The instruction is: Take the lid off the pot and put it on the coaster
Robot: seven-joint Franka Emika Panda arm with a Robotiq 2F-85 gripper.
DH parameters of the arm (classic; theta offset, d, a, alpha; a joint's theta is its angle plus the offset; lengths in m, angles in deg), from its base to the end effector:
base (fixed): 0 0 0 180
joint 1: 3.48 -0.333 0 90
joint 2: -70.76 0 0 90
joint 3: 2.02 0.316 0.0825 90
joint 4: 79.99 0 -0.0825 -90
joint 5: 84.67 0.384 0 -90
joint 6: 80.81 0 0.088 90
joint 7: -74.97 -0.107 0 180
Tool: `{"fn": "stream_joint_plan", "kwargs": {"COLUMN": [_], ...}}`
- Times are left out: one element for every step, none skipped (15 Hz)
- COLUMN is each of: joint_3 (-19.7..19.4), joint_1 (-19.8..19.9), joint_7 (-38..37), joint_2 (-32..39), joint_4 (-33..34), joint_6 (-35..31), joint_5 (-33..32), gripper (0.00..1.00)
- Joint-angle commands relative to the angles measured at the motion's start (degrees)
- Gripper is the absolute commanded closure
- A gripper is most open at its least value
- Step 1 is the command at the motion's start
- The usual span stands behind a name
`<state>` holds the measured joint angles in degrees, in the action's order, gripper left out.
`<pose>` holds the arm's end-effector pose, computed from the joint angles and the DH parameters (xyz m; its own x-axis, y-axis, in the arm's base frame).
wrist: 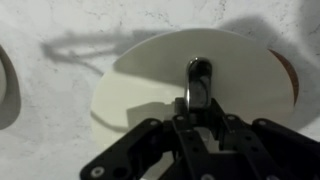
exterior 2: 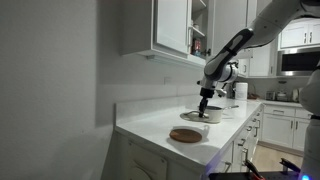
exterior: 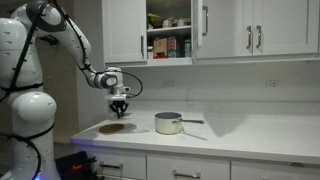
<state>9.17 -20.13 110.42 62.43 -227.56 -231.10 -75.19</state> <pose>0.4052 0.2085 0.3311 0.5512 0.8108 0.1969 0.8214 -0.5688 0.0427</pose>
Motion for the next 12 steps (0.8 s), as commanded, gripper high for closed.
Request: {"fn": "stream_joint_plan", "kwargs": {"joint_3": [1.0, 1.3, 1.5, 1.8, 2.0, 2.3, 2.5, 2.6, 2.7, 2.9, 3.0, 3.0], "joint_1": [-1.5, -1.9, -2.2, -2.6, -3.0, -3.4, -3.9, -4.3, -4.8, -5.2, -5.6, -6.0], "joint_7": [-2.0, -2.0, -1.8, -2.0, -1.7, -1.7, -1.2, -0.9, -0.7, -0.6, -0.4, 0.1], "joint_2": [-1.1, -0.9, -0.8, -0.6, -0.5, -0.4, -0.4, -0.2, -0.1, 0.0, 0.2, 0.3], "joint_4": [-1.4, -1.8, -1.9, -2.1, -2.4, -2.6, -3.0, -3.1, -3.3, -3.5, -3.7, -3.8], "joint_6": [-1.7, -1.8, -1.6, -1.5, -1.6, -1.5, -1.7, -1.8, -1.8, -2.0, -2.1, -2.2], "joint_5": [-1.4, -1.3, -1.1, -1.1, -0.9, -0.7, 0.0, 0.3, 0.7, 1.1, 1.7, 2.7], "gripper": [0.94, 0.94, 0.94, 0.94, 0.94, 0.94, 0.94, 0.94, 0.94, 0.94, 0.94, 0.94]}}
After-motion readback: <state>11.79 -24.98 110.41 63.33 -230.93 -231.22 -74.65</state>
